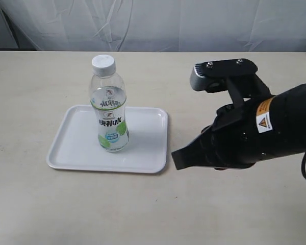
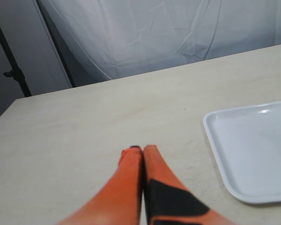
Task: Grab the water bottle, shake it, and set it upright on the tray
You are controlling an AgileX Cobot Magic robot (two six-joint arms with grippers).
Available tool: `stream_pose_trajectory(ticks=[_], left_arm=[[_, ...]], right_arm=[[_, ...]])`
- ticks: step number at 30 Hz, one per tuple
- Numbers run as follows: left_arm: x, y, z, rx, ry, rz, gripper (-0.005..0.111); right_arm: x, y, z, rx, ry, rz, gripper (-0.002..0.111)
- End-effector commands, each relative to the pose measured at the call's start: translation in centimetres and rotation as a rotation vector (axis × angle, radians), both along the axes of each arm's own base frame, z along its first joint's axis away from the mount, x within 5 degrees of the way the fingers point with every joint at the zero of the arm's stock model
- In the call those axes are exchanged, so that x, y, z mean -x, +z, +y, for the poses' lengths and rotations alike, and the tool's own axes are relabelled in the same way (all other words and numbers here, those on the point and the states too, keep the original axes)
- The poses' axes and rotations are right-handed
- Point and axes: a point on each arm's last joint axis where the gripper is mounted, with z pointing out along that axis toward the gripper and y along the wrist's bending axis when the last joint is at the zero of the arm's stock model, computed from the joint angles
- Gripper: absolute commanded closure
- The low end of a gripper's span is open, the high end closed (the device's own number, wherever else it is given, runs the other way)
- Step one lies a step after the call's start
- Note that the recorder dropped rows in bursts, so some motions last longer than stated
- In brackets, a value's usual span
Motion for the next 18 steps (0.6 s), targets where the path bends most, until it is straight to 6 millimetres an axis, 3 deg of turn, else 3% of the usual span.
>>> stream_pose_trajectory(ticks=[1, 6, 11, 18], left_arm=[[0.0, 0.0, 0.0, 0.006, -0.001, -0.009, 0.106], [0.0, 0.0, 0.0, 0.006, -0.001, -0.009, 0.106], [0.0, 0.0, 0.0, 0.006, -0.001, -0.009, 0.106], [0.0, 0.0, 0.0, 0.006, -0.001, -0.009, 0.106]], right_arm=[[0.6, 1.5, -1.8, -0.005, -0.087, -0.033, 0.109], [1.5, 4.1, -6.0, 0.039, -0.270, -0.156, 0.109], [3.8, 5.1, -9.4, 0.082, -0.348, -0.108, 0.109], [5.2, 6.1, -11.3, 0.025, -0.364, -0.137, 0.109]])
